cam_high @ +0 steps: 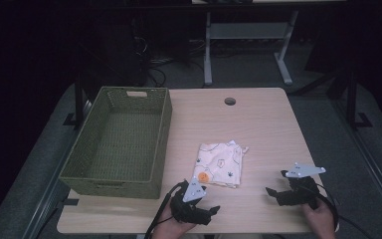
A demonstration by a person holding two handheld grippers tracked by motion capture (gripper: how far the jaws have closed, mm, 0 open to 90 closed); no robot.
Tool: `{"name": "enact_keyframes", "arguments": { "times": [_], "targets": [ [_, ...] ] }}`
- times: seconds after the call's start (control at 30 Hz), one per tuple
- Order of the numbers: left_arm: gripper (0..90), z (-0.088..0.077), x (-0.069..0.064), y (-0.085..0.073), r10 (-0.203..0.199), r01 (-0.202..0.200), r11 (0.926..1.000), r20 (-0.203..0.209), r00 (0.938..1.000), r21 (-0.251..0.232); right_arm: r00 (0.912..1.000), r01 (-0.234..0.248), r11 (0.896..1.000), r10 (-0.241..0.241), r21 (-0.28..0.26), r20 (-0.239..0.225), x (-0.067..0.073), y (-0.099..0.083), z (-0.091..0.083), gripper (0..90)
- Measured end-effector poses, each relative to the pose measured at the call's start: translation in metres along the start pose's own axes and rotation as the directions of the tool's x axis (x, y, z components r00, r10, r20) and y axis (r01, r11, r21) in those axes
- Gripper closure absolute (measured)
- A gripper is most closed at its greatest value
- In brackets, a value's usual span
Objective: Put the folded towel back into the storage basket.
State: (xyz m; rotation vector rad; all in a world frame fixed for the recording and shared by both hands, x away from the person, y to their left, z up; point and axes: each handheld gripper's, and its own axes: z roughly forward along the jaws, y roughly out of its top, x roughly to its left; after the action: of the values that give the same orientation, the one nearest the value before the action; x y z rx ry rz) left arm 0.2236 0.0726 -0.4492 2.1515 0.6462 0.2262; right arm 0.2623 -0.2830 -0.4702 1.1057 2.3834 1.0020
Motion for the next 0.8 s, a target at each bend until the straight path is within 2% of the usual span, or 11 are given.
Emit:
{"name": "enact_keyframes", "arguments": {
  "times": [0.03, 0.07, 0.13, 0.27, 0.37, 0.47, 0.67, 0.8],
  "targets": [
    [27.5, -0.001, 0.001, 0.000, 0.001, -0.001, 1.0000, -0.001, 1.0000, -0.001, 1.0000, 0.000, 1.000, 0.000, 0.000, 0.000, 0.000, 0.000, 0.000, 13.9],
    [27.5, -0.001, 0.000, 0.000, -0.016, 0.016, 0.9998, 0.000, 0.9999, -0.013, 1.0000, -0.001, 1.000, 0.001, -0.001, 0.000, 0.000, 0.000, 0.000, 13.8],
    [27.5, -0.003, 0.002, 0.002, -0.004, 0.004, 1.0000, -0.007, 1.0000, -0.006, 1.0000, -0.009, 1.000, 0.009, -0.005, -0.004, 0.001, 0.000, 0.000, 13.8],
    [27.5, -0.006, 0.003, 0.005, -0.017, 0.016, 0.9995, -0.012, 0.9998, -0.027, 1.0000, -0.004, 1.000, 0.004, -0.008, -0.005, 0.002, 0.001, -0.001, 13.8],
    [27.5, -0.010, 0.004, 0.012, 0.000, -0.001, 0.9995, -0.021, 0.9998, -0.033, 1.0000, 0.003, 1.000, -0.003, -0.009, -0.002, 0.003, 0.001, 0.000, 13.8],
    [27.6, -0.012, 0.005, 0.019, -0.010, 0.009, 0.9982, -0.012, 0.9999, -0.059, 1.0000, -0.001, 1.000, 0.001, -0.001, -0.005, 0.004, 0.001, 0.000, 13.8],
    [27.6, -0.007, 0.011, 0.031, 0.002, -0.003, 0.9994, -0.008, 1.0000, -0.036, 1.0000, 0.002, 1.000, -0.002, -0.023, 0.000, 0.006, 0.001, -0.002, 13.8],
    [27.6, 0.000, 0.016, 0.039, -0.007, 0.007, 0.9996, -0.006, 1.0000, -0.026, 1.0000, -0.003, 1.000, 0.003, -0.027, -0.004, 0.006, 0.001, -0.003, 13.8]
  ]
}}
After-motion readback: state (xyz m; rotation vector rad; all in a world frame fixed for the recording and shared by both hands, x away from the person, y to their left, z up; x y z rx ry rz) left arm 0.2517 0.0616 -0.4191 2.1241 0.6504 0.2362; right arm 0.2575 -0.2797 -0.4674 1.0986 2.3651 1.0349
